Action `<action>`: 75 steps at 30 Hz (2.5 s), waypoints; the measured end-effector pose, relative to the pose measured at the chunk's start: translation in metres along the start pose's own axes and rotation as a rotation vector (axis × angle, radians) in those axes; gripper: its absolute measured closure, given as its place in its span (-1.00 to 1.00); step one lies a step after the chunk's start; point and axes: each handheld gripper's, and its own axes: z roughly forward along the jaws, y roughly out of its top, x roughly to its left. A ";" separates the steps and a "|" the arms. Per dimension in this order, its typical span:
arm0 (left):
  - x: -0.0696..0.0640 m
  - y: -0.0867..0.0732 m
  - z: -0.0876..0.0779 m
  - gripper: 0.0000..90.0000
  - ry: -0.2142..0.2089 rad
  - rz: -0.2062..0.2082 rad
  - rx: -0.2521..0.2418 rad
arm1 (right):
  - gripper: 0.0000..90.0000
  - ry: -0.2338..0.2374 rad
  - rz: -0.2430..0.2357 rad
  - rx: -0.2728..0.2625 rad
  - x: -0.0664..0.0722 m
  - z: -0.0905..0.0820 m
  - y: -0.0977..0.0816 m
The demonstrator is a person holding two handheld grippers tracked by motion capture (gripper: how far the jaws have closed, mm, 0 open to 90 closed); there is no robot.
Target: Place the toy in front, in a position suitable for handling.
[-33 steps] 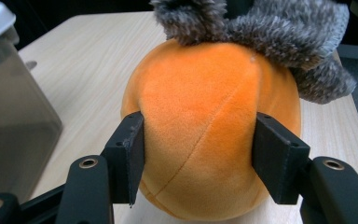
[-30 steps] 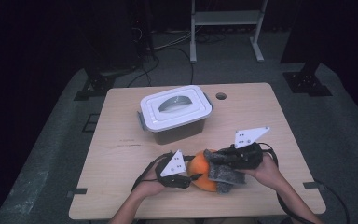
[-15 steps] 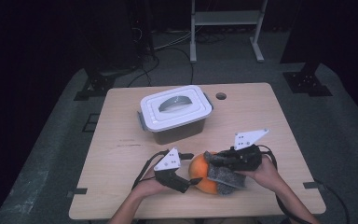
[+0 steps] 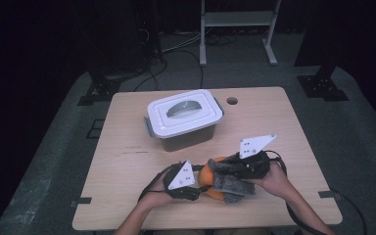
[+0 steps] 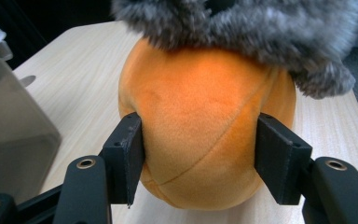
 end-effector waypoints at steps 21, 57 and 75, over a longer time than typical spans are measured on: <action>-0.003 0.001 0.001 -0.09 -0.005 -0.010 -0.017 | 0.72 -0.013 -0.040 0.042 0.004 0.004 0.006; 0.002 0.011 0.002 -0.29 -0.050 -0.115 -0.096 | 0.73 -0.033 -0.022 0.005 0.006 -0.020 -0.025; -0.011 0.019 0.018 -0.14 -0.043 0.019 -0.022 | 0.73 -0.014 -0.101 -0.002 0.019 -0.015 0.001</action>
